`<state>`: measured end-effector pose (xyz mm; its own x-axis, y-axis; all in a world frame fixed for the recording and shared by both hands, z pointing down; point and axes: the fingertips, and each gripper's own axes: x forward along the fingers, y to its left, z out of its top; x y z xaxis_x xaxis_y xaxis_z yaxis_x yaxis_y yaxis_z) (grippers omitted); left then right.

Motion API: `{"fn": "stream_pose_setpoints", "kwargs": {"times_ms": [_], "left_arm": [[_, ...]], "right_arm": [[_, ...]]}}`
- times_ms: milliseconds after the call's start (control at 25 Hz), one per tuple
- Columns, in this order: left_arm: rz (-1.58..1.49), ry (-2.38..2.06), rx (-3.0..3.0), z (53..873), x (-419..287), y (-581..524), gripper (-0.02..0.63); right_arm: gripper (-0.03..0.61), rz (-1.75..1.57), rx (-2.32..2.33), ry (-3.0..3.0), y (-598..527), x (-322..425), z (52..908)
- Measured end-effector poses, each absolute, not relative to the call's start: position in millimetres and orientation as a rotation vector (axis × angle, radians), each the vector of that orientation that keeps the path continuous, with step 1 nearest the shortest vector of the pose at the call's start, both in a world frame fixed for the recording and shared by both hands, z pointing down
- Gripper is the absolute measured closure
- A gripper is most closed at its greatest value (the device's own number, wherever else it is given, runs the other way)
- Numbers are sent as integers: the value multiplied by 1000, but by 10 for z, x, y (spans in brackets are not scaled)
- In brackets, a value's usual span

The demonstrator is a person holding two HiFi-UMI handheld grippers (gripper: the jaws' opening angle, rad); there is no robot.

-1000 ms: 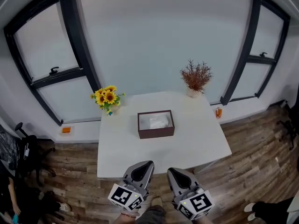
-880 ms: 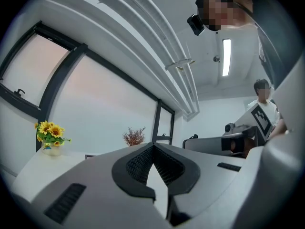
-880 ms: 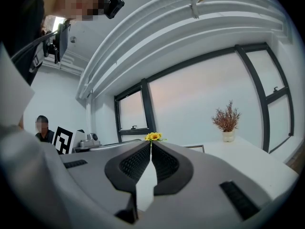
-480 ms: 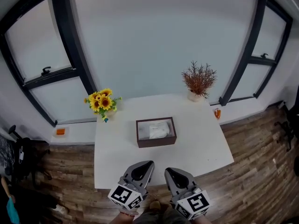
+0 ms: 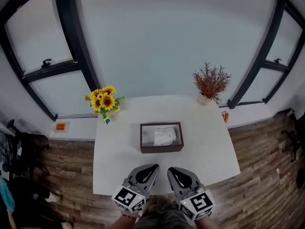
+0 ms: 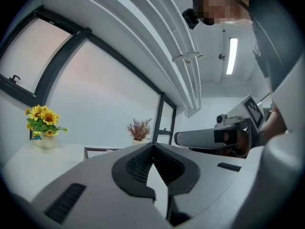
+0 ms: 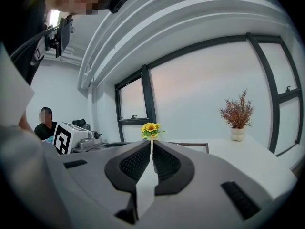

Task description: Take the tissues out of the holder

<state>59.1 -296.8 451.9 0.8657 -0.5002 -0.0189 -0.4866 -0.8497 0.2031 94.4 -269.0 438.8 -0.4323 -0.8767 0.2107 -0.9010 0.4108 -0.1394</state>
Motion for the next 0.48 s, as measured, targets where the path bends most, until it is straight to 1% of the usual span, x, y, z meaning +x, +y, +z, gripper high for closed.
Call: {"fn": "stream_pose_setpoints", "kwargs": {"times_ms": [120, 240, 480], "left_arm": [[-85, -779, 2834, 4571, 615, -3085, 606], [-73, -790, 2819, 4644, 660, -3204, 606], [-27, -778, 2798, 4910, 822, -3341, 606]], "right_arm": [[571, 363, 1527, -2523, -2849, 947, 4458], [571, 297, 1504, -2581, -3021, 962, 4458], [571, 243, 1364, -2571, -3400, 1207, 4554]]}}
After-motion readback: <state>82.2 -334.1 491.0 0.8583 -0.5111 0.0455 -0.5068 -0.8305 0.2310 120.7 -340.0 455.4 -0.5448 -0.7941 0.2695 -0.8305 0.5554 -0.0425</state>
